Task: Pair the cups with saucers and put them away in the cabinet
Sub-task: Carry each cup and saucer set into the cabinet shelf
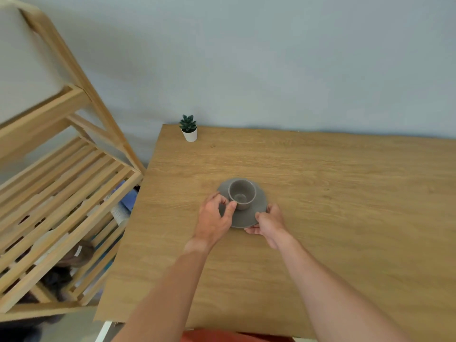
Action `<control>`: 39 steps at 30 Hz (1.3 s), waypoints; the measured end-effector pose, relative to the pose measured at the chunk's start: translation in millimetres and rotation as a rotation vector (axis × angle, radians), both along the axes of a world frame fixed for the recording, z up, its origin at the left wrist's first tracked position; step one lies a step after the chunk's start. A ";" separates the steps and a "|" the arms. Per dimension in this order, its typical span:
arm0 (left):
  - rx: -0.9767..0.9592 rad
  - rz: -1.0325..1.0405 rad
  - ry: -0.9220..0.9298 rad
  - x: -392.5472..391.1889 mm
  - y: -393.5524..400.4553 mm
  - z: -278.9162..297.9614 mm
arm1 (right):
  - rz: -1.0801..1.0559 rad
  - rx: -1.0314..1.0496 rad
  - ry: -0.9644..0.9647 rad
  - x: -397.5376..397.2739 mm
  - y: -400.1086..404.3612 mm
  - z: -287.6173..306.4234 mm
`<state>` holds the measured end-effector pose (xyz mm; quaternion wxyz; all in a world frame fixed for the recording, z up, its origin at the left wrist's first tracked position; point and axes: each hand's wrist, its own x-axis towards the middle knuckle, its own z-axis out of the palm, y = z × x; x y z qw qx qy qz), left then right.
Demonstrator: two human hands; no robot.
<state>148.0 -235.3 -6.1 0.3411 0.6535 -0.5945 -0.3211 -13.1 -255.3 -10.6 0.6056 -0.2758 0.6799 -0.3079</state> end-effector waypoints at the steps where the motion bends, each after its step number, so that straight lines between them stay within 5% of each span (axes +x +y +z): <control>1: -0.015 -0.002 -0.001 1.2 8.4 1.8 | -0.004 -0.009 -0.002 1.3 9.3 1.2; 23: -0.087 -0.156 0.075 26.3 315.3 -23.4 | -0.163 -0.048 0.021 20.2 349.5 -11.3; 39: 0.271 -0.211 0.103 -33.0 358.2 -126.8 | -0.205 0.189 0.148 -39.8 401.2 -116.9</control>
